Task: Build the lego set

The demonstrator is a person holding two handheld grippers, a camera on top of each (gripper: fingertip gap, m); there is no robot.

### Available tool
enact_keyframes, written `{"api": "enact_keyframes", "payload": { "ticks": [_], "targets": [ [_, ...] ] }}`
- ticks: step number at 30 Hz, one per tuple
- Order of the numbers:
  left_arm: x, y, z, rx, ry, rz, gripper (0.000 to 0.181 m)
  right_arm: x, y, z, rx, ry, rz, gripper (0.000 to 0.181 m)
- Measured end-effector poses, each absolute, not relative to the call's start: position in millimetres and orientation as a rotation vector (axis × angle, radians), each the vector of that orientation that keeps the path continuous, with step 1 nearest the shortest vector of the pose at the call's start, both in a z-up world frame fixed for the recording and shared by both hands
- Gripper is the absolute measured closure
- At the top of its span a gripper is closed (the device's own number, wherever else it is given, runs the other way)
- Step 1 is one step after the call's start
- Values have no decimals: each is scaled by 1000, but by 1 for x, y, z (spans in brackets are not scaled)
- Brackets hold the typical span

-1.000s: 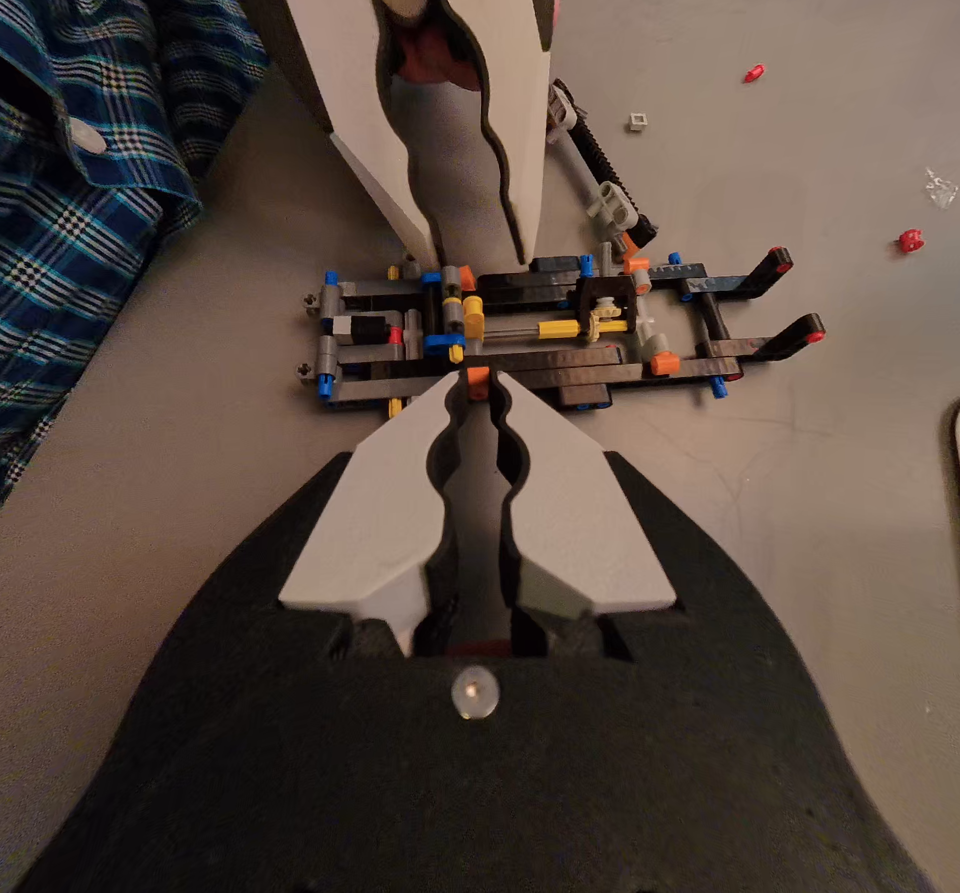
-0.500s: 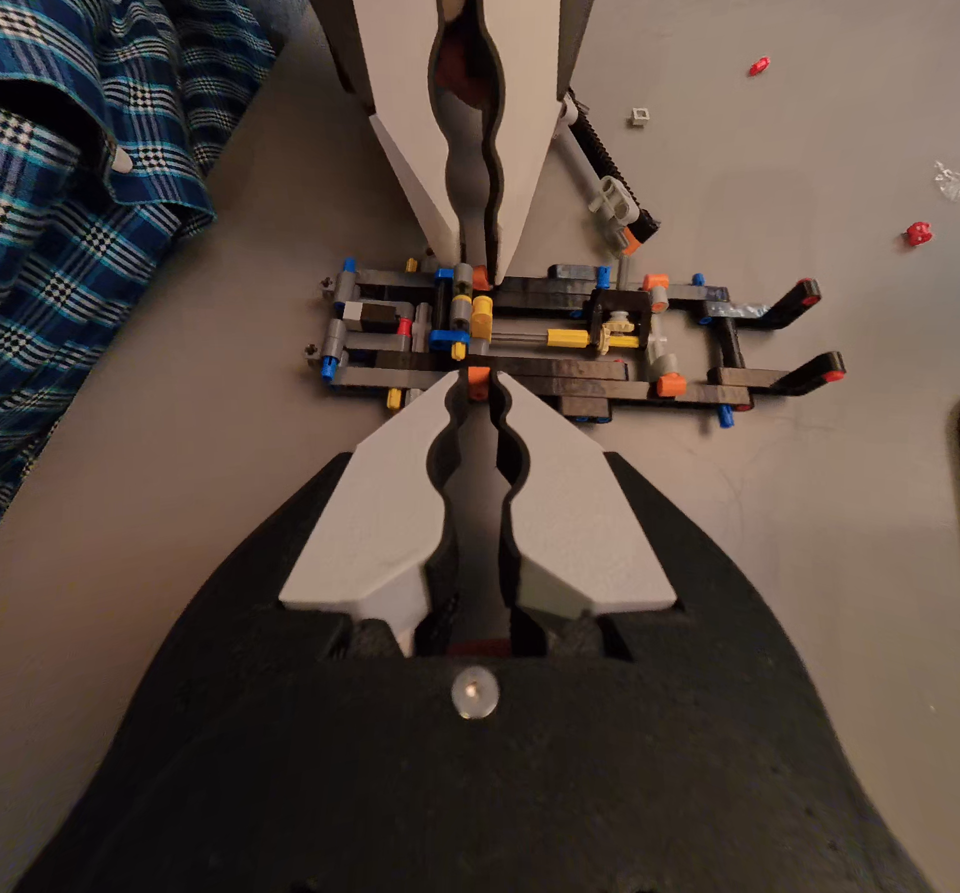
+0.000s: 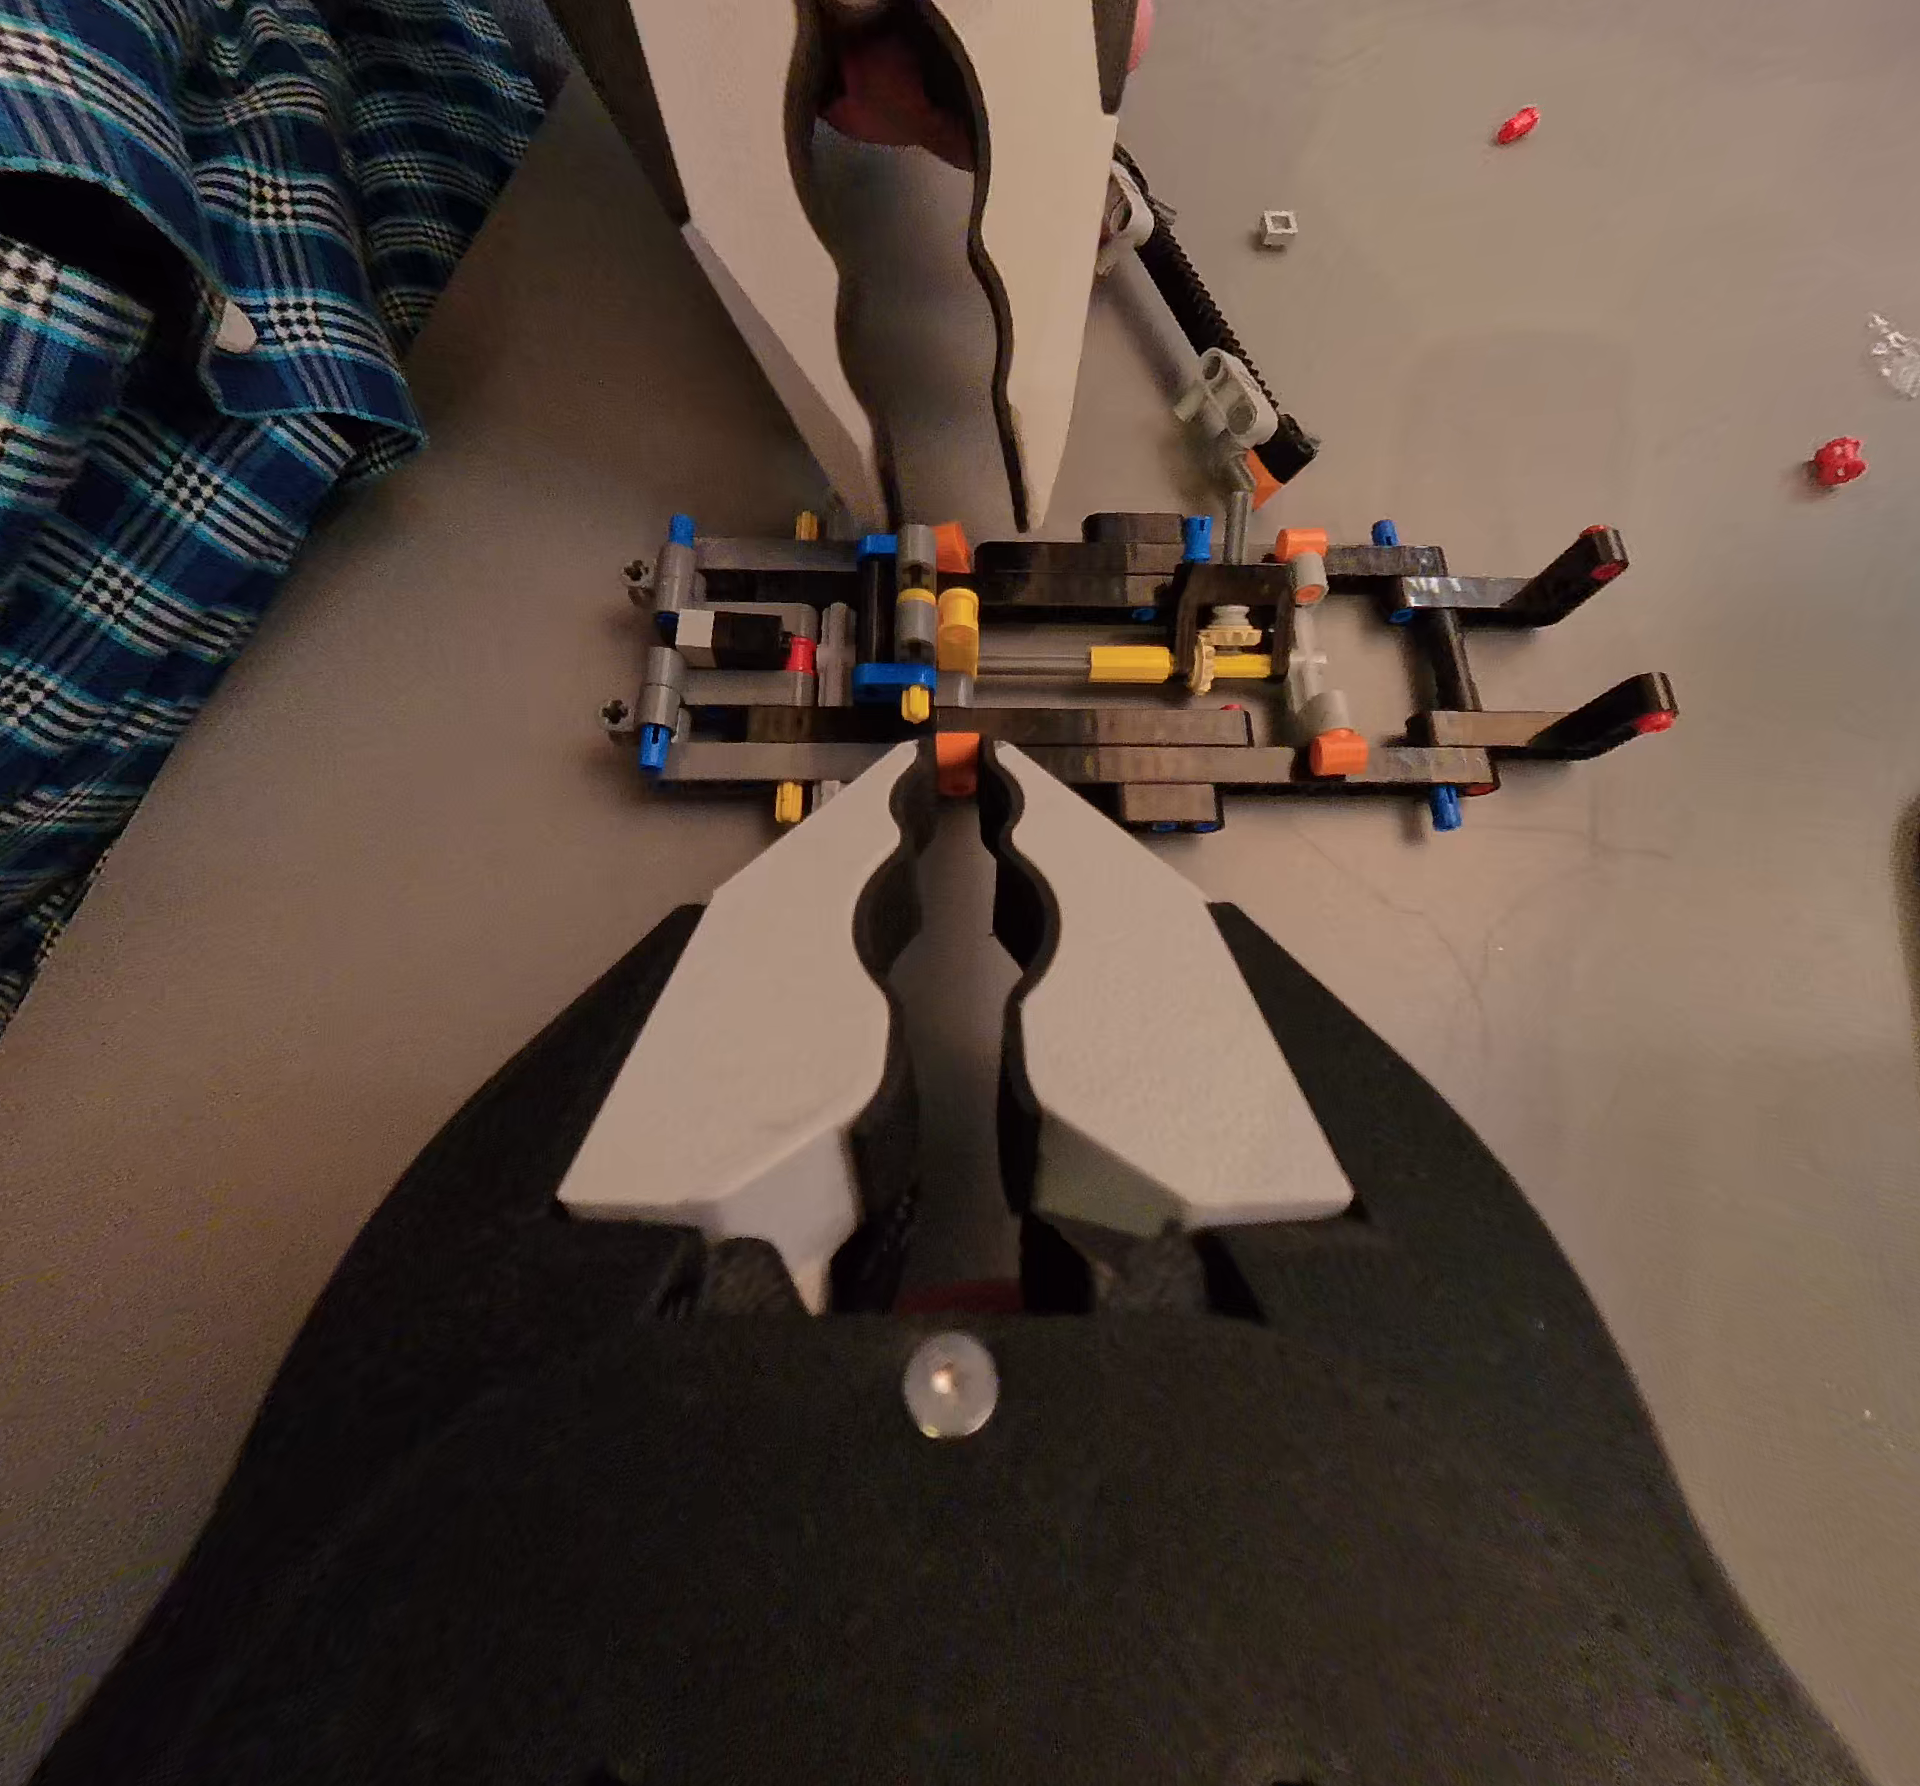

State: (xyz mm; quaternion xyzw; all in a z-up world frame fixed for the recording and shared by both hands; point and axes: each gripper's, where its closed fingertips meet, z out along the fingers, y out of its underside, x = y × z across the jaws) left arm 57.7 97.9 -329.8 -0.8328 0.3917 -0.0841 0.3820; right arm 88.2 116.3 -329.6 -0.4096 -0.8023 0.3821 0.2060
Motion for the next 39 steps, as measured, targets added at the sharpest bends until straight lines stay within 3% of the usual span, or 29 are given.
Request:
{"api": "enact_keyframes", "payload": {
  "ticks": [1,5,15,17,29,34,39],
  "targets": [
    [58,98,-331,-2128,1020,-210,156,88,116,-329,-1140,-2235,1066,176],
    [58,99,-331,-2155,1058,-259,151,88,116,-329,-1141,-2237,1071,176],
    [61,99,-335,-2234,1130,-448,162,88,117,-329,-1148,-2233,1074,176],
    [61,97,-336,-2252,1137,-492,171,87,118,-329,-1155,-2226,1070,176],
    [59,101,-334,-2325,1065,-703,174,88,117,-329,-1161,-2232,1079,176],
    [58,103,-333,-2244,1222,-537,173,88,117,-330,-1157,-2237,1073,176],
    [51,109,-334,-2197,1310,-384,139,90,115,-330,-1139,-2251,1081,176]
  ]
}}
